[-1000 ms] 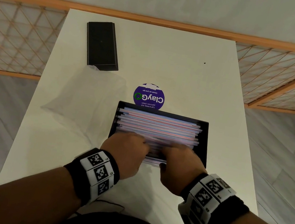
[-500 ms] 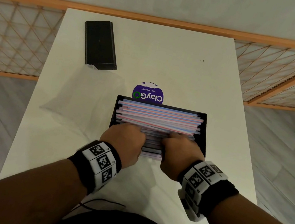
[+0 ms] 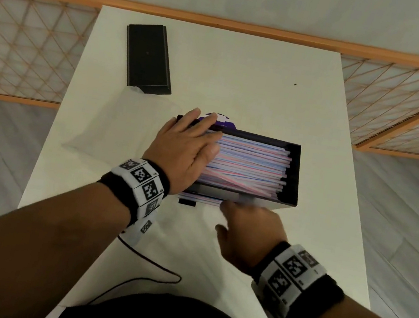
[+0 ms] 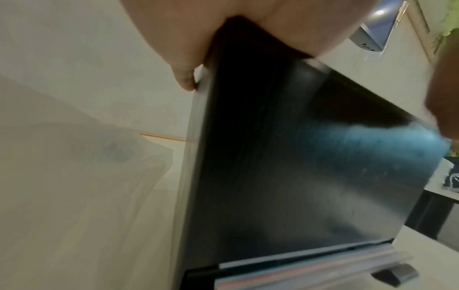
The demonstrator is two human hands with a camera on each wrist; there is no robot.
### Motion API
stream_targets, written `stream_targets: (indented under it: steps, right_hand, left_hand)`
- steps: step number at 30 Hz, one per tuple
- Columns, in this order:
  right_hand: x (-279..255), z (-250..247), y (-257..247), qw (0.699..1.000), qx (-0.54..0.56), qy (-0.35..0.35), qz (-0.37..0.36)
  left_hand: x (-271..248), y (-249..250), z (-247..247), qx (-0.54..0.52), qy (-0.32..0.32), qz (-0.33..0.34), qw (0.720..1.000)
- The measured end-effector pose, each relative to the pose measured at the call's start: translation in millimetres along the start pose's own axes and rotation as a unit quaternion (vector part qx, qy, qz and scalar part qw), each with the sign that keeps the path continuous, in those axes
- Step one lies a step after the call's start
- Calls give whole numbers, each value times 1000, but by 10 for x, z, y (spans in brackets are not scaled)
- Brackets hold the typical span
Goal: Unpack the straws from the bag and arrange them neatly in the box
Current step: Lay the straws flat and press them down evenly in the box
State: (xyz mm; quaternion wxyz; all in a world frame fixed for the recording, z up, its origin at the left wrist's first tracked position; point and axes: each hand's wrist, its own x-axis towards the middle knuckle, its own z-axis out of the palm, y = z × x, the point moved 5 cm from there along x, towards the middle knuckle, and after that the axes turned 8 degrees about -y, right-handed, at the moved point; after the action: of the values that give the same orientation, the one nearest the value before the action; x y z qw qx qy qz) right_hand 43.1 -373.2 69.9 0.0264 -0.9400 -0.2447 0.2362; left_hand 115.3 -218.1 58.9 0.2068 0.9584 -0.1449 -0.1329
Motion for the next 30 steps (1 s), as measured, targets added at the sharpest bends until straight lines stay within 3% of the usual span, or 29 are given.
stream_targets:
  steps: [3,16,24,27,30]
  right_hand:
    - [179,326,31,992,-55,-110,24]
    - [423,462,53,979,-101,-164,67]
    - [431,374,-40,978,-124,-162,46]
    - [308,233,-63,980,-100,-170,32]
    - [103,-45,-30,985,-77,-149,46]
  left_hand:
    - [10,-4,5,8,2,4,1000]
    - [24,-39,37,5,28,22,999]
    - [15,-42,37,7,36,27,999]
    - [-5,-45,8,-55,38,20,998]
    - [-61,-24,-141,-191,51,-5,980]
